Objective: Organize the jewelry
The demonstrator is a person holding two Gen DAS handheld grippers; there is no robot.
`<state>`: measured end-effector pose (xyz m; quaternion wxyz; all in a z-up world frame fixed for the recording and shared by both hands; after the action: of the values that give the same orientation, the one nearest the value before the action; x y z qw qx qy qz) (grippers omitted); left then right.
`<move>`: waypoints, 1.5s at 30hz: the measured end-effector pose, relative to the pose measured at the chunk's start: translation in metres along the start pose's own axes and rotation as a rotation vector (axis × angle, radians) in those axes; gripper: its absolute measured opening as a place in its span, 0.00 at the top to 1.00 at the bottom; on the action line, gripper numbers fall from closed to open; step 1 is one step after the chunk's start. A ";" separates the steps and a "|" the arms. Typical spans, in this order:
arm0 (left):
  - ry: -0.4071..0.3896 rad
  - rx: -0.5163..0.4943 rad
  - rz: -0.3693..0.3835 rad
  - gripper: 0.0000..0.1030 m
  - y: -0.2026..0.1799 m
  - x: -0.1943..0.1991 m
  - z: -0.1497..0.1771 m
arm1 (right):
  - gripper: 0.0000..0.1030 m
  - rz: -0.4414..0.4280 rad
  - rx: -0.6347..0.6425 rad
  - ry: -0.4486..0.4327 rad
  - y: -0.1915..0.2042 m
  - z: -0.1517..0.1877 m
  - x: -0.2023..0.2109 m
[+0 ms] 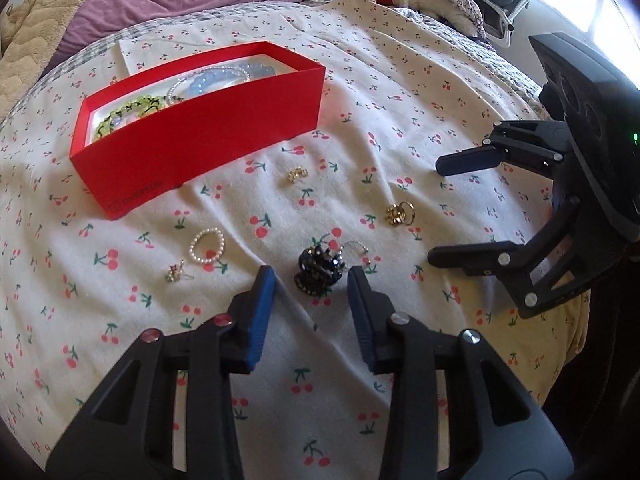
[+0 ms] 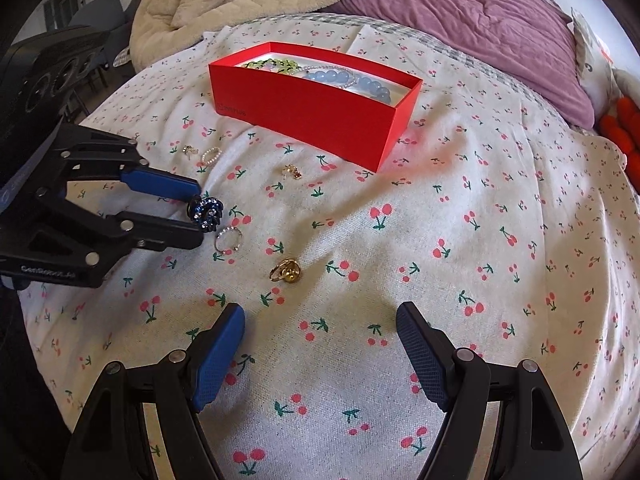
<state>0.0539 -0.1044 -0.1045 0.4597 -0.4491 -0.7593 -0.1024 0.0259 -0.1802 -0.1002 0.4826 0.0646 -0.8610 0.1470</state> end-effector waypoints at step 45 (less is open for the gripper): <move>0.028 0.105 -0.033 0.74 0.003 0.014 0.009 | 0.87 -0.082 0.096 -0.044 0.016 -0.017 -0.014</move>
<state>0.0486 -0.0896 -0.0991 0.4913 -0.4103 -0.7645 -0.0765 0.0426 -0.1599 -0.1068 0.4653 0.1261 -0.8601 0.1667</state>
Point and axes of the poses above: each gripper's, at about its wrist camera, not at the fingertips, and x roughly against the way its jaws point, y to its left, z to its underside, the point moved 9 cm from there along -x, roughly the way its jaws point, and after that the axes turned 10 degrees about z, right-handed, at the moved point
